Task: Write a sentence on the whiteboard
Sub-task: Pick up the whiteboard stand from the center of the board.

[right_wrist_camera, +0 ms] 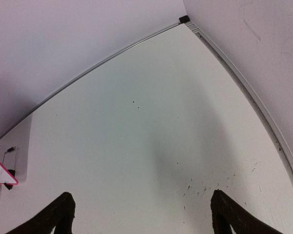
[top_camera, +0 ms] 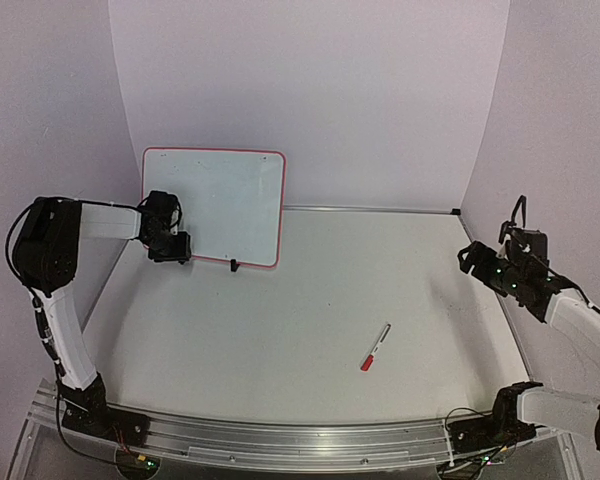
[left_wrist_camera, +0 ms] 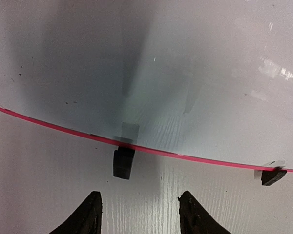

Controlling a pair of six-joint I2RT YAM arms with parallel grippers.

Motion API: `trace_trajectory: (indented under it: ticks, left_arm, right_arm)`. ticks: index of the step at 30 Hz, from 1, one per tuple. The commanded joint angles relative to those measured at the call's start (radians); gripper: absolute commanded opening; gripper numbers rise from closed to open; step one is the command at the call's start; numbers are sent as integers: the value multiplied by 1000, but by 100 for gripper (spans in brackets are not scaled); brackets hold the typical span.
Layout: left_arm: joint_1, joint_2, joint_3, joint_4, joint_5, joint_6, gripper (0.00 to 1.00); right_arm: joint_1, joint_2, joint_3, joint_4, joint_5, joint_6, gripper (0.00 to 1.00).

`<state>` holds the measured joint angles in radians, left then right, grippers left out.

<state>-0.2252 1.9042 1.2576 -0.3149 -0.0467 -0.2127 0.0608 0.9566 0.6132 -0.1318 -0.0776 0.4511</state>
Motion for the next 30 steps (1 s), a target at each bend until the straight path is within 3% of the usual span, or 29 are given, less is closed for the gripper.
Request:
trace_trajectory:
  ticks: [1,11,22,30]
  left_arm:
    - [21,37,68,31,28,27,46]
    - [22,124,124,10,-25,46,27]
    - [25,154,132,24,-46,54,27]
    - [25,148,124,26,-37,71,22]
  right_arm:
    - [-3,9,41,0,-8,1,92]
    - [-4,31,60,0,-18,4,93]
    - [-4,29,68,0,-27,3,95]
    - [-4,17,62,-5,-26,-2,95]
